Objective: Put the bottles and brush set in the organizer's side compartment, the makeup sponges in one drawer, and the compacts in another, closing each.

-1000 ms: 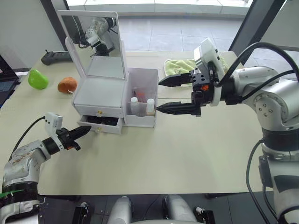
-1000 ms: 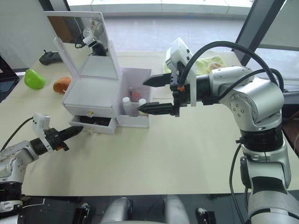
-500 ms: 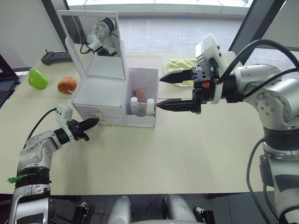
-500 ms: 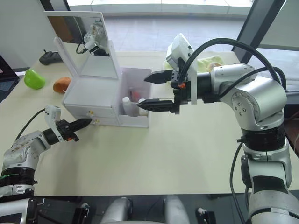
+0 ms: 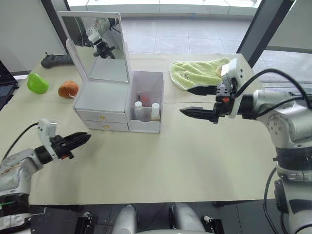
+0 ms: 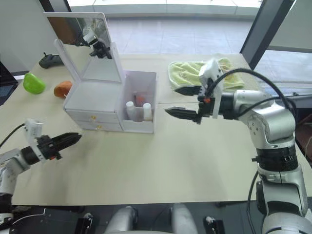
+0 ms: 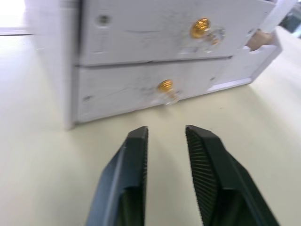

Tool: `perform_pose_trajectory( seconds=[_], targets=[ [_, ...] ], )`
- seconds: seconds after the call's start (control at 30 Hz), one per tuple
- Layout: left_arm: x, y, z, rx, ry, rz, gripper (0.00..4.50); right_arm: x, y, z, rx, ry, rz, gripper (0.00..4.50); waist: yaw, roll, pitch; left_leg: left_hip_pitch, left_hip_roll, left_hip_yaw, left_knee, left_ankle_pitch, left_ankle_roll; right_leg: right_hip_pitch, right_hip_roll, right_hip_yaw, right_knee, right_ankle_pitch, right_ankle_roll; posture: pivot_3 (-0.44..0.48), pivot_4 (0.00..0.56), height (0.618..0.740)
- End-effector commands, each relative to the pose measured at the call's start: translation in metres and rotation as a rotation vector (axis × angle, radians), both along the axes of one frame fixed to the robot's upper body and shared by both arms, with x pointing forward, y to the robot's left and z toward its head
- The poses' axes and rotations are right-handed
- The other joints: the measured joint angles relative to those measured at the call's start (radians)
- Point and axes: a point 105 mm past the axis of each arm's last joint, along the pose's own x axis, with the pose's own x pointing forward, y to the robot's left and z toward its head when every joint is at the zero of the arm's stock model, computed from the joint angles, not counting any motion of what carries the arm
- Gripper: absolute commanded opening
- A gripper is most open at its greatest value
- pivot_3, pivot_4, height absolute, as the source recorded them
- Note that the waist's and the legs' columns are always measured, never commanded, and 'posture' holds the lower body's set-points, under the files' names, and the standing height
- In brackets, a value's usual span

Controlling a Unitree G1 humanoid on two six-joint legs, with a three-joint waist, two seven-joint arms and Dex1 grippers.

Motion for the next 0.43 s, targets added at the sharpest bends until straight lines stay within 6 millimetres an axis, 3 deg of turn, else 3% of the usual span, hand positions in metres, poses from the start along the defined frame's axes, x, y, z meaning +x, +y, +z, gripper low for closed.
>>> perform_pose_trajectory(
  seconds=[0.03,0.2,0.3,0.43],
  targets=[
    [-0.010,0.027,0.029,0.143,-0.122,0.090,2.78,0.004,-0.038,0.010,-0.022,-0.120,-0.112,4.50,0.002,0.001,0.001,0.000,-0.001,0.000,0.000,0.000,0.000,0.000,-0.001,0.000,0.000,0.000,0.000,0.000,0.150,0.740],
    [-0.035,0.065,0.035,0.350,-0.139,0.218,4.34,-0.006,-0.078,-0.016,-0.041,-0.111,-0.218,4.50,0.000,0.000,0.000,0.001,0.001,0.002,-0.001,0.000,0.000,0.001,0.000,0.001,-0.001,0.000,0.000,0.000,0.150,0.740],
    [-0.039,0.078,0.038,0.491,-0.149,0.265,4.47,-0.009,-0.094,-0.027,-0.029,-0.121,-0.280,4.50,0.001,0.001,0.001,0.002,0.001,0.002,-0.003,0.000,0.000,0.001,0.000,0.001,-0.001,-0.001,-0.001,0.000,0.150,0.740],
    [-0.039,0.077,0.038,0.525,-0.132,0.220,4.47,-0.012,-0.094,-0.039,-0.009,-0.074,-0.293,4.50,-0.001,0.003,0.001,0.002,0.002,0.006,-0.003,0.000,0.000,0.000,0.000,0.004,-0.001,-0.001,-0.002,0.000,0.150,0.740]
  ],
)
